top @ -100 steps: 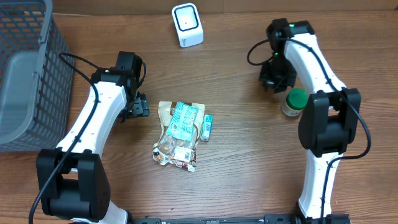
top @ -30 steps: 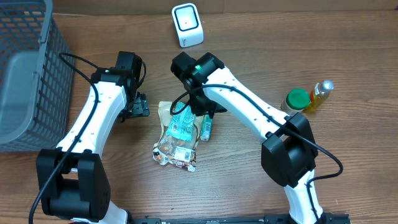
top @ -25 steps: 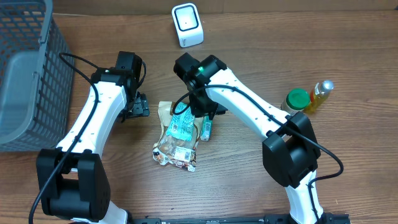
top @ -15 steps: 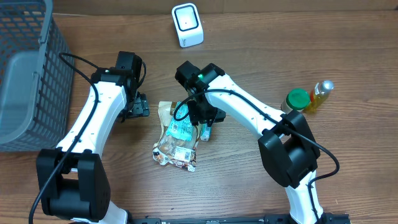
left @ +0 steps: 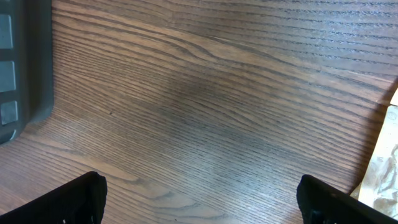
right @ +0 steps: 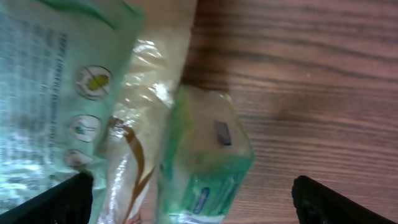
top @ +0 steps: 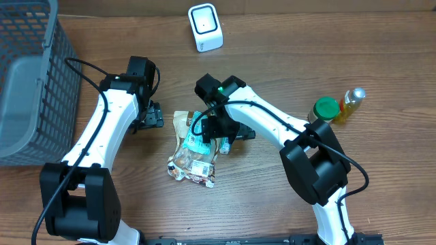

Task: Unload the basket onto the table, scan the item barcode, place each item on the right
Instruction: 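Move the open right gripper over the clear snack bag, then close the right gripper on the small teal packet beside the bag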

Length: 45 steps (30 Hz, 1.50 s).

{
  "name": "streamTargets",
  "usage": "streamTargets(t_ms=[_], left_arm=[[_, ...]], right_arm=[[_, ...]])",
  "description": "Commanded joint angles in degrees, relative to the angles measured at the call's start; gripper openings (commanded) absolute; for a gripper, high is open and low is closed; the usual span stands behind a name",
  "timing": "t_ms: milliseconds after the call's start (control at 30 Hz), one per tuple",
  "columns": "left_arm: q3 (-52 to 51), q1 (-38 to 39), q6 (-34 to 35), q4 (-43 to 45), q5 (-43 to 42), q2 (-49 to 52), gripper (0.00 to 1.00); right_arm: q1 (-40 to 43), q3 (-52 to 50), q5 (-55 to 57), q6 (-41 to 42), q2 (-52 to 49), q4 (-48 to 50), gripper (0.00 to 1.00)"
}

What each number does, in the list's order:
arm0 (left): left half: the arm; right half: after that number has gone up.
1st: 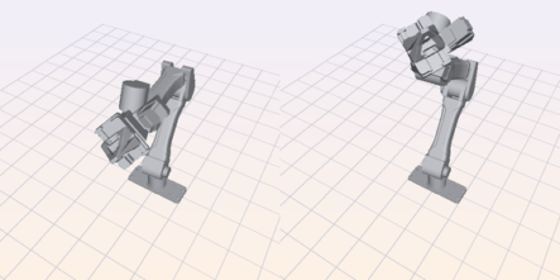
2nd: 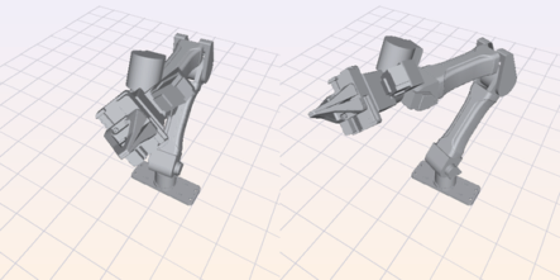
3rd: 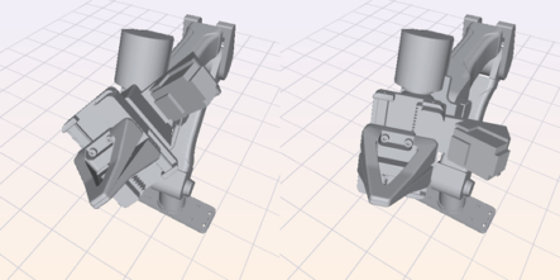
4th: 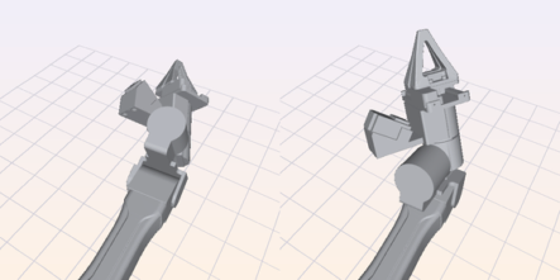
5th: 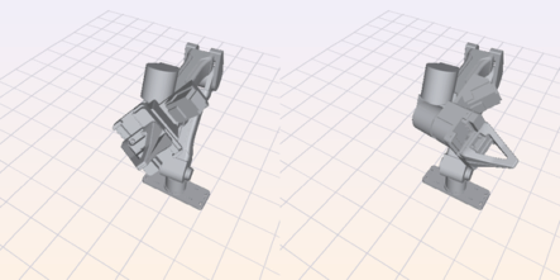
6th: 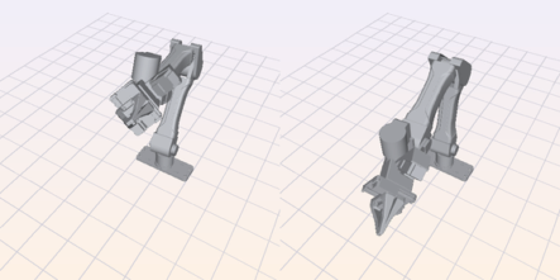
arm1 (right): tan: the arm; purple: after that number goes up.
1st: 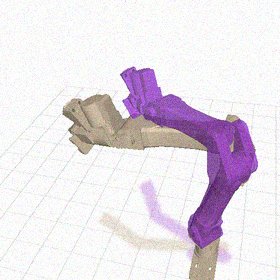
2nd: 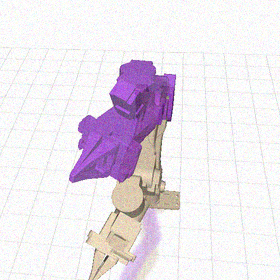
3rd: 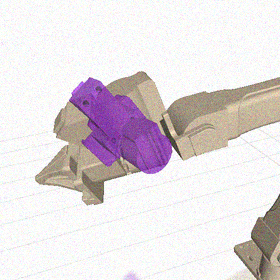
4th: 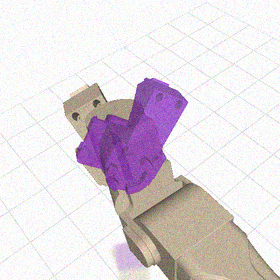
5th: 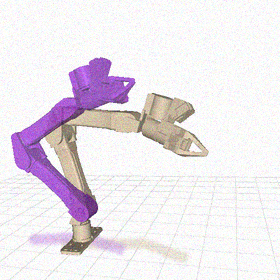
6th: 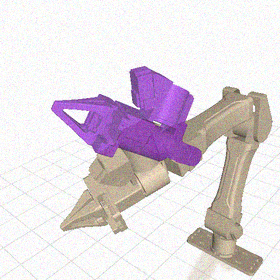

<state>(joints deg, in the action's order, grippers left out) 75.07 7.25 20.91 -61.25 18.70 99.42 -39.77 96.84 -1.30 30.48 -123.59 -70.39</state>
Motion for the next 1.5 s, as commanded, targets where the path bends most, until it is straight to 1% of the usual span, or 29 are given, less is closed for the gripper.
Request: streamTargets(t_ms=[0, 33, 67, 133, 233, 367, 467, 500, 733, 767, 800, 833, 933, 1000, 1067, 1167, 1300, 1333, 1400, 1433, 1467], left_arm=[[1.0, -0.1, 0.8, 0.1, 0.8, -1.1, 0.99], [1.0, -0.1, 0.8, 0.1, 0.8, -1.1, 0.99], [1.0, -0.1, 0.8, 0.1, 0.8, -1.1, 1.0], [1.0, -0.1, 0.8, 0.1, 0.8, -1.1, 1.0], [1.0, -0.1, 0.8, 0.1, 0.8, -1.1, 0.99], [1.0, -0.1, 0.8, 0.1, 0.8, -1.1, 0.99], [1.0, -0.1, 0.8, 0.1, 0.8, -1.1, 1.0], [1.0, -0.1, 0.8, 0.1, 0.8, -1.1, 1.0], [1.0, -0.1, 0.8, 0.1, 0.8, -1.1, 1.0], [1.0, -0.1, 0.8, 0.1, 0.8, -1.1, 1.0], [1.0, -0.1, 0.8, 0.1, 0.8, -1.1, 1.0], [1.0, -0.1, 0.8, 0.1, 0.8, -1.1, 1.0], [1.0, -0.1, 0.8, 0.1, 0.8, -1.1, 0.99], [1.0, -0.1, 0.8, 0.1, 0.8, -1.1, 0.99], [1.0, -0.1, 0.8, 0.1, 0.8, -1.1, 1.0], [1.0, -0.1, 0.8, 0.1, 0.8, -1.1, 1.0], [1.0, -0.1, 0.8, 0.1, 0.8, -1.1, 0.99], [1.0, -0.1, 0.8, 0.1, 0.8, -1.1, 1.0], [1.0, -0.1, 0.8, 0.1, 0.8, -1.1, 0.99], [1.0, -0.1, 0.8, 0.1, 0.8, -1.1, 0.99], [1.0, -0.1, 0.8, 0.1, 0.8, -1.1, 1.0]], right_arm=[[0.1, -0.8, -0.3, 1.3, 1.9, 0.3, 1.0], [0.1, -0.9, -0.3, 1.3, 1.9, 0.3, 0.99], [0.1, -0.9, -0.3, 1.3, 1.9, 0.3, 0.95], [0.1, -0.9, -0.3, 1.3, 1.9, 0.3, 0.82], [0.1, -0.9, -0.3, 1.3, 1.9, 0.3, 0.66], [0.1, -0.9, -0.3, 1.3, 1.9, 0.3, 0.57], [0.1, -0.9, -0.4, 1.3, 1.9, 0.3, 0.44], [0.1, -0.9, -0.7, 1.3, 1.9, 0.3, 0.42], [0.1, -0.9, -2.3, 1.3, 1.9, 0.3, 0.41], [0.1, -0.9, -2.3, 1.3, 1.9, 0.3, 0.33], [0.1, -0.9, -2.3, 1.3, 1.9, 0.3, 0.22], [0.1, -0.9, -2.3, 1.2, 1.9, 0.2, 0.17], [0.3, -0.9, -1.8, 1.2, 1.9, 0.1, 0.16], [0.5, -0.9, -1.2, 1.2, 1.9, 0.1, 0.12], [1.1, -0.9, -0.7, 1.2, 1.9, -0.4, 0.1], [2.5, -0.2, 3.2, 1.0, 1.9, -2.8, 0.06], [5.2, 1.7, 8.0, 1.0, 1.9, -7.1, 0.06], [6.1, 2.1, 7.9, 1.0, 1.9, -7.8, 0.07], [7.7, 2.3, 7.9, 1.0, 1.9, -8.4, 0.13], [8.4, 2.3, 7.9, 1.0, 1.9, -8.6, 0.14], [9.0, 2.2, 7.8, 1.0, 1.9, -8.9, 0.2]])
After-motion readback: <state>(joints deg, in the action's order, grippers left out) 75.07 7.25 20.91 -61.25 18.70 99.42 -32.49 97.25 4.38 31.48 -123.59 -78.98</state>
